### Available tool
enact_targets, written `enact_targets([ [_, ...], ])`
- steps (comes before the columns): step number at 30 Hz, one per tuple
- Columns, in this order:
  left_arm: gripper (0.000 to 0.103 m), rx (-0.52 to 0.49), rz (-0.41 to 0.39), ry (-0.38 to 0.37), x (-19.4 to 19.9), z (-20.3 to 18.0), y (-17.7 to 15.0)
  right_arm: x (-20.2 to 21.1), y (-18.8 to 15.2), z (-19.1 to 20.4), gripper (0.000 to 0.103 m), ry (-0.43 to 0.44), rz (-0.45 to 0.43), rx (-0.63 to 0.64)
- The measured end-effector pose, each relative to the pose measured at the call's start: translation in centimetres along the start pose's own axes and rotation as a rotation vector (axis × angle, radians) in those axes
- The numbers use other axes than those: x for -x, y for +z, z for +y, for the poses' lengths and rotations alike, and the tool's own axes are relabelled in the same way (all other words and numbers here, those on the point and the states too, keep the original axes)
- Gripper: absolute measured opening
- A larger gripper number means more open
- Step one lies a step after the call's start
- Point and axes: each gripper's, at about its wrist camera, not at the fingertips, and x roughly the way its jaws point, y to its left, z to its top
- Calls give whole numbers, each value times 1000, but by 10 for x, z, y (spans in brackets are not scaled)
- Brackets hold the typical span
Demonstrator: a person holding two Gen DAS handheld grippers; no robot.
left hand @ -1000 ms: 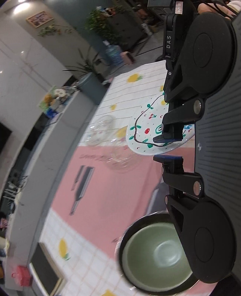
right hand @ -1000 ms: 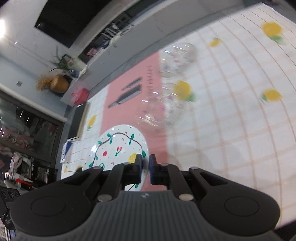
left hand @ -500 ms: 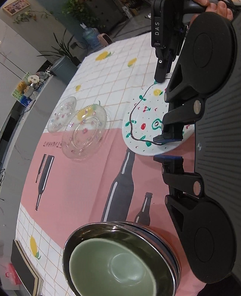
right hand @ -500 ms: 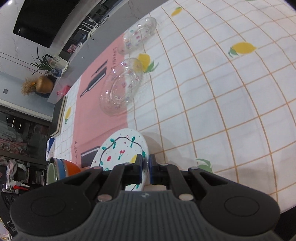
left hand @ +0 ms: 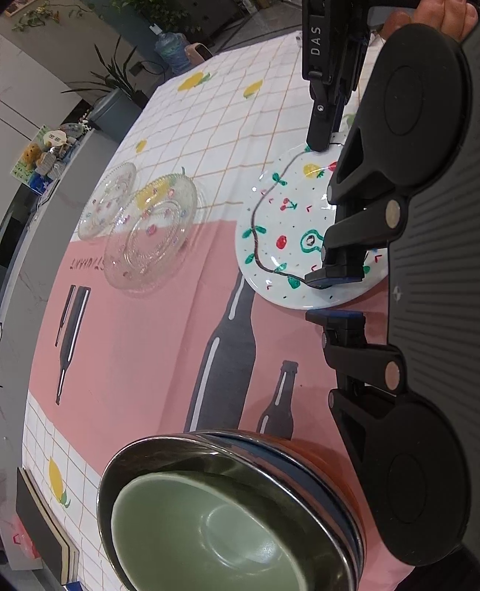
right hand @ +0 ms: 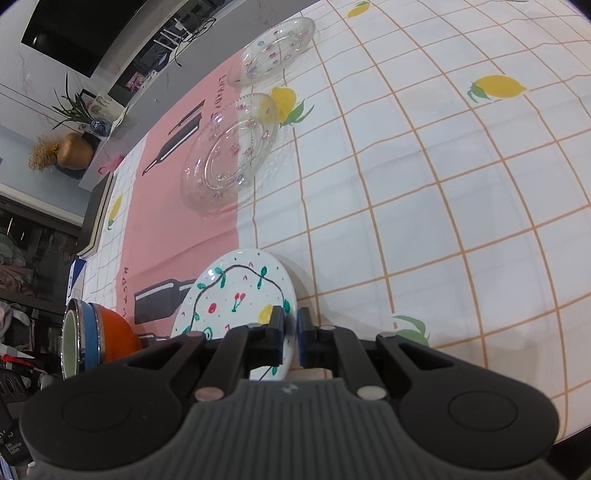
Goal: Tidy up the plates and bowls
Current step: 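Lift the white floral plate and carry it beside the stacked bowls, then lower the floral plate and open both grippers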
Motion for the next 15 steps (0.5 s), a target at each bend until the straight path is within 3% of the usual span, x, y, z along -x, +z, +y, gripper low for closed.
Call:
enact_targets([
  [15,15,-61,12,30,-5,-5,1,-6,-6,-5,8,-6,0,-7],
])
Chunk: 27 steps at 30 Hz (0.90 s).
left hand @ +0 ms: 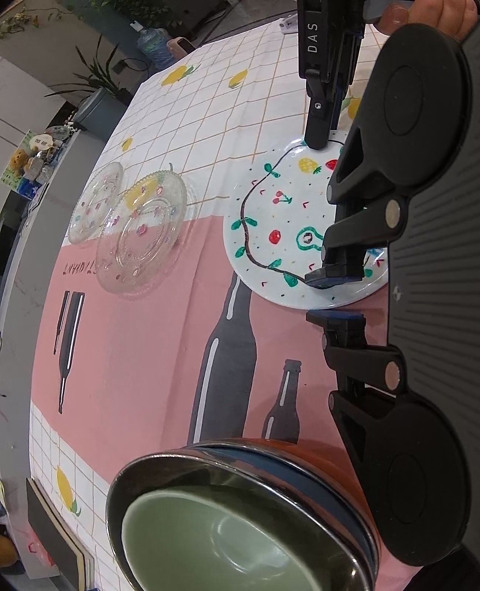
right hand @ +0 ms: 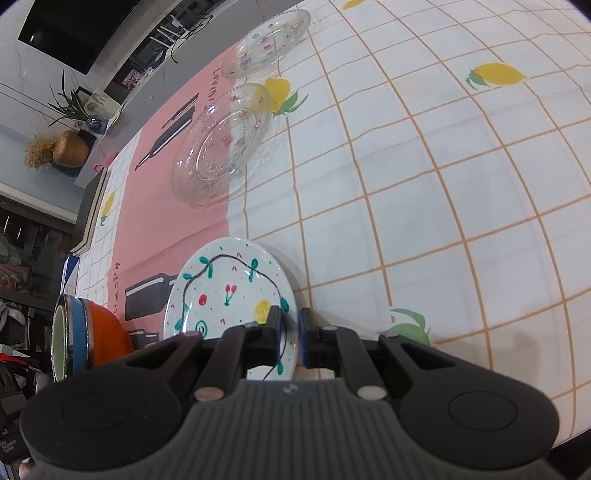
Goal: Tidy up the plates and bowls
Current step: 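Lower the floral plate and open both grippers, then reach both grippers to the clear glass plate rim and close them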
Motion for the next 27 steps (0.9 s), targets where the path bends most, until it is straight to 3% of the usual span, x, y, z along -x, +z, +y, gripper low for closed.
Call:
enact_targets([
  [8,24,-16,-47,0,12,-5,8,11,5,-1,19,16,-27,-1],
  [14,27,-5,-84,-29,18,-12,34,21,26,13,28,3,-68,48],
  [23,28,116,-153,-70,7,-10,89,21,74,30,29,-9,-156,54],
  [27,36,116,-172,-63,-8,-12,112,10,99,32,29,-2,-170,23],
])
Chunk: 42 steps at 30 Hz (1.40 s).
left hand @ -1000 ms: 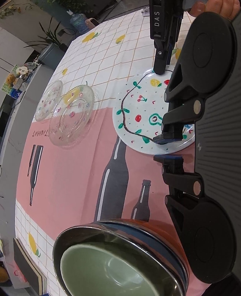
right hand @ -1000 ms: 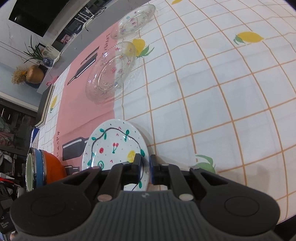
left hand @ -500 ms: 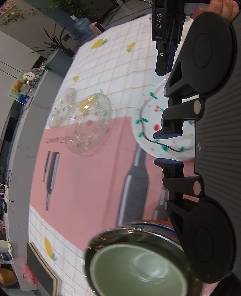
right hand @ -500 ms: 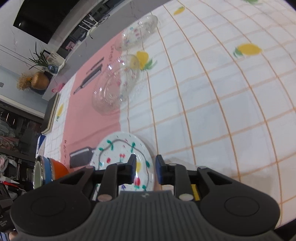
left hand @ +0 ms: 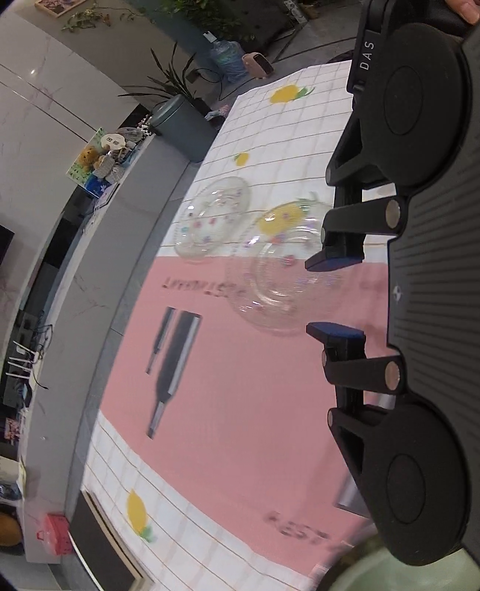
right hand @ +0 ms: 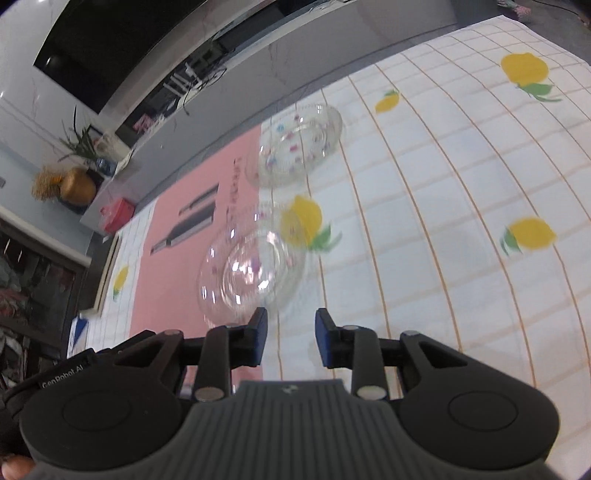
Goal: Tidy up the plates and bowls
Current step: 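Reach both grippers to the clear glass plate rim and close them, then lift the clear glass plate and lower it onto the floral plate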
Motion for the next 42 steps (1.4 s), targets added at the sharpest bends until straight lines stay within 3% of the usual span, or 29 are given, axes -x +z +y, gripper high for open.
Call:
enact_targets([
  [9,37,92,35,49,-48,15,26,-49,33,2,32,-39,37,-26],
  [23,37,143,83,47,-85,32,29,-84,41,-7,34,-25,59,-60],
  [28,36,136,77,44,-88,32,29,-89,41,-6,22,-13,72,-65],
  [31,20,133,84,41,-89,31,29,-90,40,-4,19,-18,63,-60],
  [33,14,142,89,17,-91,32,28,-91,40,-3,11,-31,61,-59],
  [42,11,123,72,28,-84,29,28,-87,40,-3,5,-26,59,-74],
])
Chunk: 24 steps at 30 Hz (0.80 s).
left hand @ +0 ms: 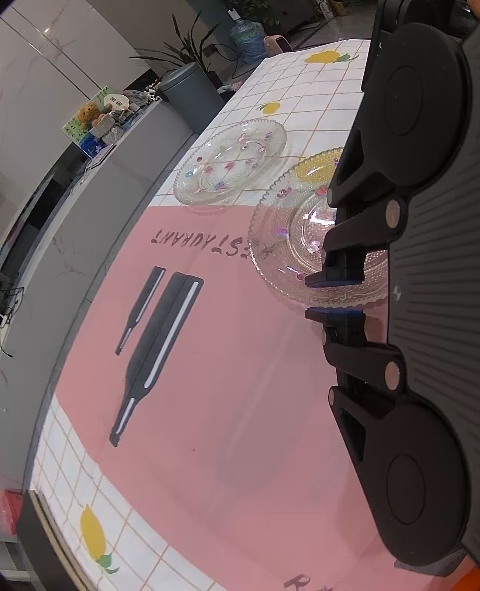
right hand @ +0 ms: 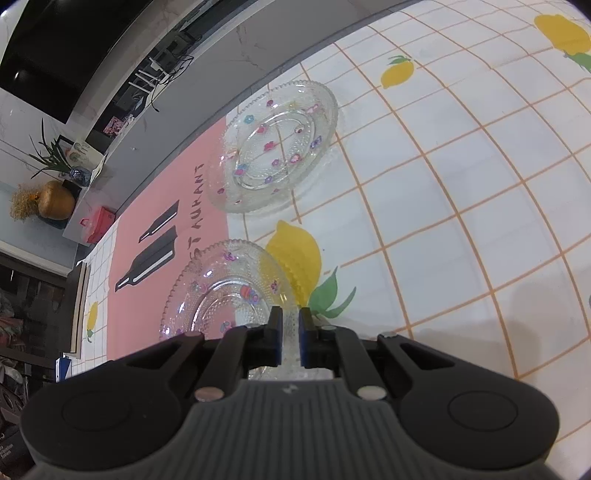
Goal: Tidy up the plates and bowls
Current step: 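Lift the clear glass plate and lower it onto the floral plate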
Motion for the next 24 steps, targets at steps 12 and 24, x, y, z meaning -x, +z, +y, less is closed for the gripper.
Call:
enact_targets([
  [12,11,28,-35,-1,33,-1,-11,34,-10,17,4,29,-20,55],
  [24,11,-34,-70,-49,101,-9,-49,97,-57,7,4,86,-33,45],
])
